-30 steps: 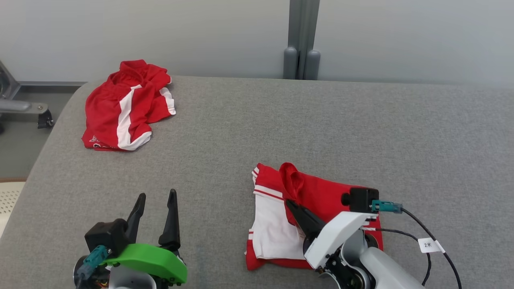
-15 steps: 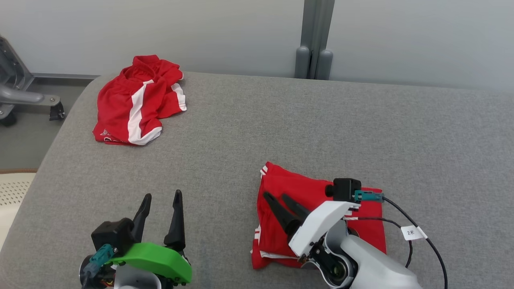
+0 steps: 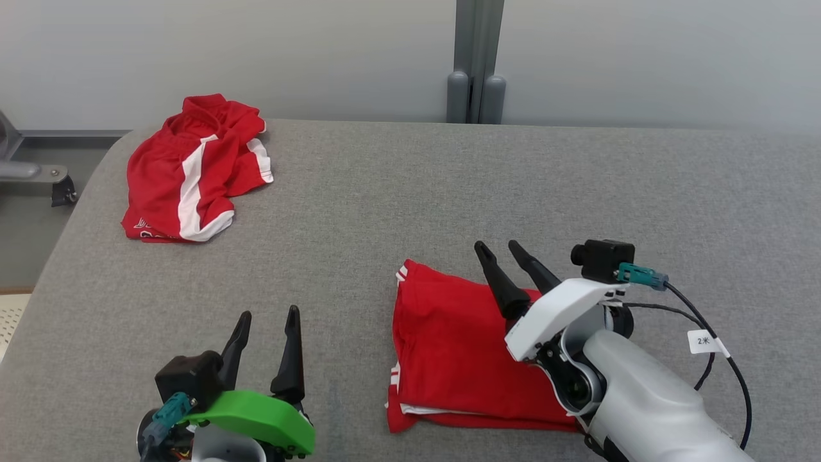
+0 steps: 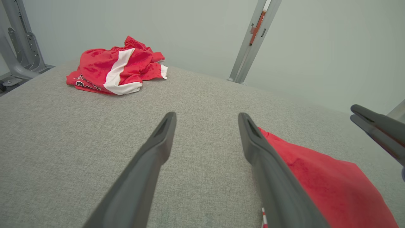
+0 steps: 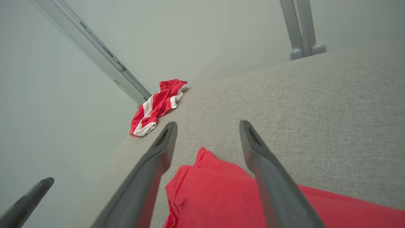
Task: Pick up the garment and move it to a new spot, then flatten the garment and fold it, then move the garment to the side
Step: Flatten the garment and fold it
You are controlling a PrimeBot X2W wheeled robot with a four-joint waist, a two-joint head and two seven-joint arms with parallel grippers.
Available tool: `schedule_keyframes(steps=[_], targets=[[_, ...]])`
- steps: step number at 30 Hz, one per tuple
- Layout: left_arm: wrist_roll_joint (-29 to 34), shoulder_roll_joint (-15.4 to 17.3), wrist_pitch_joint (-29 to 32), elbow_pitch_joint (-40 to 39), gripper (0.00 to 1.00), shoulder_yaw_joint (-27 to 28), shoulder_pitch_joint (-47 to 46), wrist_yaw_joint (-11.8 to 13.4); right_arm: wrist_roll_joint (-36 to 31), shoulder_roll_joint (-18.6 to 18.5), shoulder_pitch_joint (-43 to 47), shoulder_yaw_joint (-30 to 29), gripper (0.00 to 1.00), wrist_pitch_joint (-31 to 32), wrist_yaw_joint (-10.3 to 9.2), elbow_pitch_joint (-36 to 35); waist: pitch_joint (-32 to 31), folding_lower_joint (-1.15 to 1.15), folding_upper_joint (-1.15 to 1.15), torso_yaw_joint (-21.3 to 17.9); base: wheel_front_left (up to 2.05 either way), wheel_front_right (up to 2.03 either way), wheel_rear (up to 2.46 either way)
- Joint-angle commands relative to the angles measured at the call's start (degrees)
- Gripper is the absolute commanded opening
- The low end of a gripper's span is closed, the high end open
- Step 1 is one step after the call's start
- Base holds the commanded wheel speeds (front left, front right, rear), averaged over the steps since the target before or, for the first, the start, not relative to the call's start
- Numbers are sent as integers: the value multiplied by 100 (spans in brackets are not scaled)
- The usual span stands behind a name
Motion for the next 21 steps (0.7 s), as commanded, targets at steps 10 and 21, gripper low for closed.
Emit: schedule_keyframes(steps=[10,21], targets=[[-35,15,-46,77,100,-29,-120,-33,-1098,-27,827,-754,100,-26,-1,-329,18,0,0,-54,0,0,0],[-92,-126,-315,233,100,-51,47,-112,-2439,5,1753,-2108,100,-25,-1,-1229,-140,0,0,-156,0,0,0]])
